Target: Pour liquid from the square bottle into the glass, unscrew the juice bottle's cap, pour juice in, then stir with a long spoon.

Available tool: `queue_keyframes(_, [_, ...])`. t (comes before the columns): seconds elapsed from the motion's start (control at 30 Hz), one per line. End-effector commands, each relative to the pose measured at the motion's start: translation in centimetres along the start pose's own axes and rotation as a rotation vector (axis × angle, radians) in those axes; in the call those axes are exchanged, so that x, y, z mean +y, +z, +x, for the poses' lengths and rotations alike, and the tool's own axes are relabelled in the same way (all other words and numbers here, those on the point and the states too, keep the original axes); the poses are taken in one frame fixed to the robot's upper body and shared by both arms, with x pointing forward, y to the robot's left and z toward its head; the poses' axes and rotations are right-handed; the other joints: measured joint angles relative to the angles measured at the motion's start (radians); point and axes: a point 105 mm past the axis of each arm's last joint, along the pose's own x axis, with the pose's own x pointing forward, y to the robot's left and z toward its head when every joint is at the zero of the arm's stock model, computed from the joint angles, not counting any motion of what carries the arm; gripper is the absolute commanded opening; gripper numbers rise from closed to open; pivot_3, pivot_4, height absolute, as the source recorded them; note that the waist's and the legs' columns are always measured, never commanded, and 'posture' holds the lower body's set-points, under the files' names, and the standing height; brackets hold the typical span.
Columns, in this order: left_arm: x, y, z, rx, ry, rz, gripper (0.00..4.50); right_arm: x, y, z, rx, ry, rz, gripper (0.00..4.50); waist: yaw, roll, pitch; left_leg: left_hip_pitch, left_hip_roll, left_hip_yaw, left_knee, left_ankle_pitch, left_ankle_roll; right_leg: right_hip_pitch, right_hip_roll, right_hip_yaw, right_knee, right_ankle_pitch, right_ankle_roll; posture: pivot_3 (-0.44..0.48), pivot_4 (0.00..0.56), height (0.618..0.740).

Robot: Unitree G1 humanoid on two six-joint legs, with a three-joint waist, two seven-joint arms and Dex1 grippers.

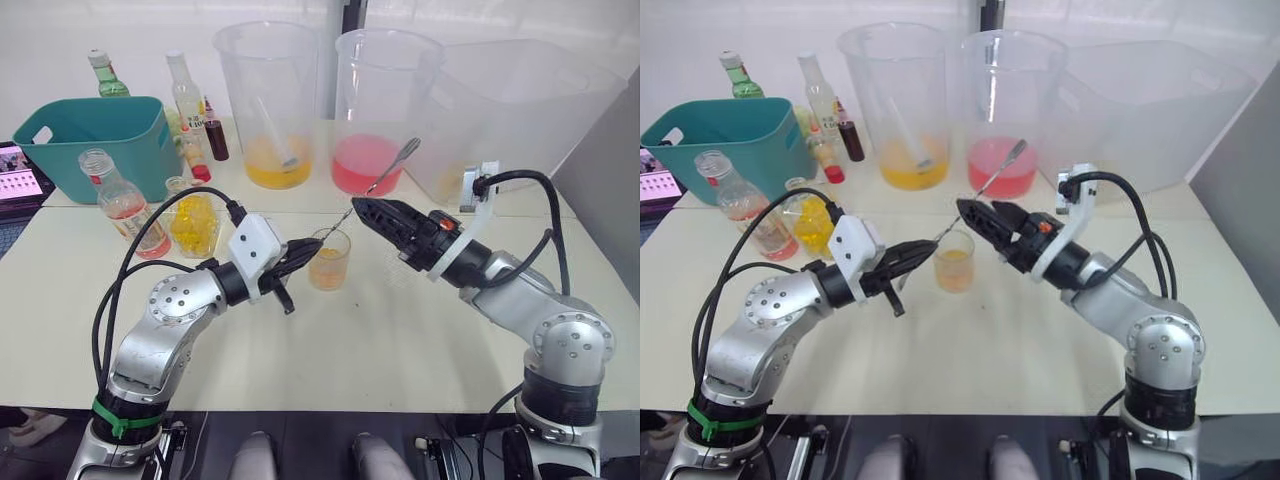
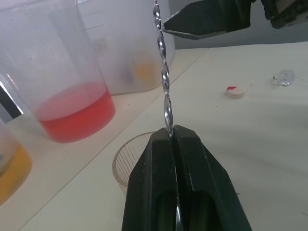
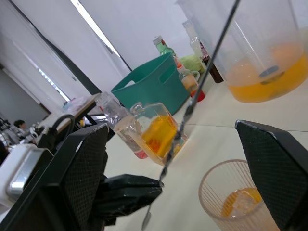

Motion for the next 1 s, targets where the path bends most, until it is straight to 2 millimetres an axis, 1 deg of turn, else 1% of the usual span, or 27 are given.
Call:
queue_keyframes(0.03, [-0.3,1.3,0.2,-0.043,-0.010,0.054,0.00,0.7,1.0,0.3,-0.062,0.019,0.053,3.62,0.000,0.000,0.000,-0.001,0.000,0.000,0.000,0.000,0.000,0.000,0.000,0.000,0.000,0.000,0.000,0.000,0.150,0.719])
queue_keyframes(0.17, [-0.4,1.2,0.3,-0.046,-0.014,0.052,0.00,0.8,0.9,0.6,-0.067,0.015,0.091,2.30,0.000,0.000,0.000,-0.002,0.000,-0.001,0.000,0.000,0.000,-0.001,0.000,-0.002,0.000,0.000,0.000,0.000,0.150,0.719])
queue_keyframes(0.3, [-0.4,1.1,0.2,-0.042,-0.012,0.052,0.00,0.7,1.1,0.7,-0.090,0.002,0.122,0.83,0.001,0.000,0.000,-0.003,0.000,-0.003,0.000,0.000,0.000,-0.001,0.000,-0.003,0.000,0.000,0.000,0.000,0.150,0.719])
queue_keyframes(0.37, [-0.3,1.0,0.2,-0.039,-0.009,0.052,0.00,0.6,1.1,0.7,-0.097,-0.002,0.131,0.21,0.001,0.000,0.000,-0.003,0.000,-0.003,0.000,0.000,0.000,-0.001,0.000,-0.003,0.000,0.000,0.000,0.000,0.150,0.719])
queue_keyframes(0.4, [-0.3,0.9,0.2,-0.038,-0.008,0.052,0.00,0.6,1.1,0.7,-0.099,-0.003,0.135,0.04,0.001,0.000,0.000,-0.003,0.000,-0.003,0.000,0.000,0.000,-0.001,0.000,-0.004,0.000,0.000,0.000,0.000,0.150,0.719])
queue_keyframes(0.53, [-0.3,0.9,0.5,-0.038,-0.007,0.041,0.00,0.4,1.0,0.7,-0.083,-0.013,0.110,0.04,0.001,0.000,0.000,-0.004,0.000,-0.003,0.000,0.000,0.000,-0.001,0.000,-0.004,0.000,0.000,0.000,0.000,0.150,0.719])
queue_keyframes(0.7, [-0.1,0.8,0.6,-0.037,0.003,0.021,0.00,0.3,1.9,0.9,-0.126,-0.003,0.125,0.04,0.001,0.000,0.000,-0.004,0.000,-0.004,0.000,0.000,0.000,-0.001,0.000,-0.004,0.000,0.000,0.000,0.000,0.150,0.719])
queue_keyframes(0.77, [0.2,0.9,0.5,-0.050,0.012,-0.003,0.65,0.4,2.3,0.9,-0.140,0.010,0.135,0.00,0.001,0.000,0.000,-0.004,0.000,-0.004,0.000,0.000,0.000,-0.001,0.000,-0.004,-0.001,0.000,0.000,0.000,0.150,0.719])
queue_keyframes(0.8, [0.4,0.9,0.3,-0.052,0.011,-0.009,0.90,0.6,2.8,1.0,-0.160,0.028,0.154,0.00,0.000,0.000,0.000,-0.004,0.000,-0.004,0.000,0.000,0.000,-0.001,0.000,-0.004,-0.001,0.000,0.000,0.000,0.150,0.719])
queue_keyframes(0.87, [0.9,1.1,-0.2,-0.059,0.006,-0.014,1.57,0.9,4.0,1.0,-0.184,0.048,0.169,0.00,0.000,0.001,0.000,-0.004,0.000,-0.004,0.000,0.000,0.000,-0.002,0.000,-0.005,0.000,0.000,0.000,0.000,0.150,0.719])
queue_keyframes(1.0, [3.0,1.8,-1.4,-0.083,0.020,-0.029,2.87,0.9,6.8,0.7,-0.224,0.062,0.129,0.00,0.000,0.002,0.001,-0.005,0.000,-0.004,0.000,0.001,-0.001,-0.003,0.000,-0.005,0.000,0.000,0.000,0.000,0.150,0.719])
